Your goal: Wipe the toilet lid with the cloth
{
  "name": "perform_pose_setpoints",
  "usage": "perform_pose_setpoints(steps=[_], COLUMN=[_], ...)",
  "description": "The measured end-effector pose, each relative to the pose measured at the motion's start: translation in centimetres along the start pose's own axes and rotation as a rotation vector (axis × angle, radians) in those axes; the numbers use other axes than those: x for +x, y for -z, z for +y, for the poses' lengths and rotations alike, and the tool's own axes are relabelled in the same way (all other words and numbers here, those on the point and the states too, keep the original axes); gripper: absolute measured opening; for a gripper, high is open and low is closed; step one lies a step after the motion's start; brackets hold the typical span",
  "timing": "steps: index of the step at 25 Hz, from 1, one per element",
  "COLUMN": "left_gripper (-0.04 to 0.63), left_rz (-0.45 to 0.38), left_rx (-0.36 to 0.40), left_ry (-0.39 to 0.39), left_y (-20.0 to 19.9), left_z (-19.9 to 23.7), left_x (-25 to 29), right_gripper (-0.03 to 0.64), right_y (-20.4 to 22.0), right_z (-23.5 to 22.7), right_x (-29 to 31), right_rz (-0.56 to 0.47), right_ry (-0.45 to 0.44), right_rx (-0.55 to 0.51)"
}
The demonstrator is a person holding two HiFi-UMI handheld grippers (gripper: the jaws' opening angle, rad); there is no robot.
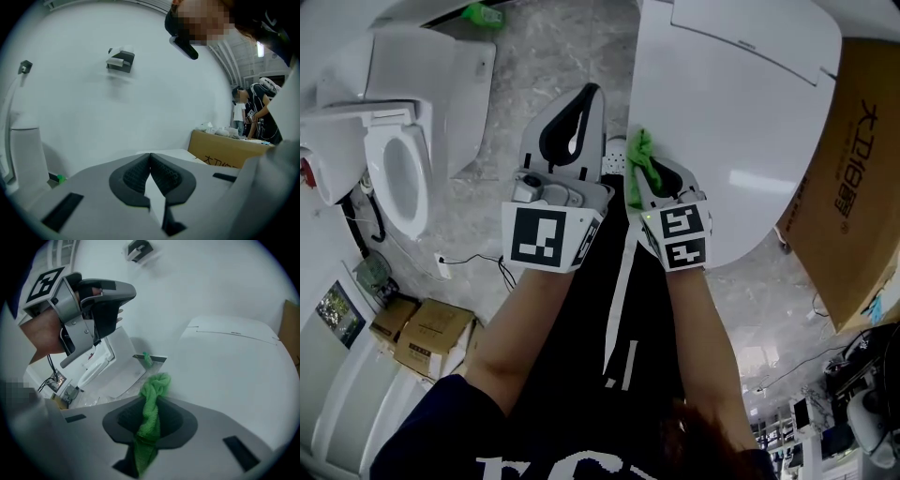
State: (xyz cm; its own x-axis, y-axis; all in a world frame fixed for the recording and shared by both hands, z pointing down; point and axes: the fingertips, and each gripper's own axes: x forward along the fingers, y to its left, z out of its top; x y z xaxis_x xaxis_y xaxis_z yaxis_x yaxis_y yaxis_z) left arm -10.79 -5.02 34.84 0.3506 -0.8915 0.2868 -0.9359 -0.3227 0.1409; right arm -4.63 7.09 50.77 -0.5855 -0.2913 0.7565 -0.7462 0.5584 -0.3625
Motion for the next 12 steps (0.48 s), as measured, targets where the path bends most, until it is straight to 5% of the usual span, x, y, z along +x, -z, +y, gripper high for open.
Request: perform_pose_setpoints(steps=[12], left_gripper=[0.02], left_rz=[-0.007], left_rx=[0.052], left_ry=[0.029], left_y=[-0.8], left_z=[-0.7], left_x=[0.7], right_gripper=[0.083], right_y=[0.7], right_z=[-1.5], right_x=[-1.2], right_rz=[-0.023], right_ry=[0.017], right_rx=[-0.048])
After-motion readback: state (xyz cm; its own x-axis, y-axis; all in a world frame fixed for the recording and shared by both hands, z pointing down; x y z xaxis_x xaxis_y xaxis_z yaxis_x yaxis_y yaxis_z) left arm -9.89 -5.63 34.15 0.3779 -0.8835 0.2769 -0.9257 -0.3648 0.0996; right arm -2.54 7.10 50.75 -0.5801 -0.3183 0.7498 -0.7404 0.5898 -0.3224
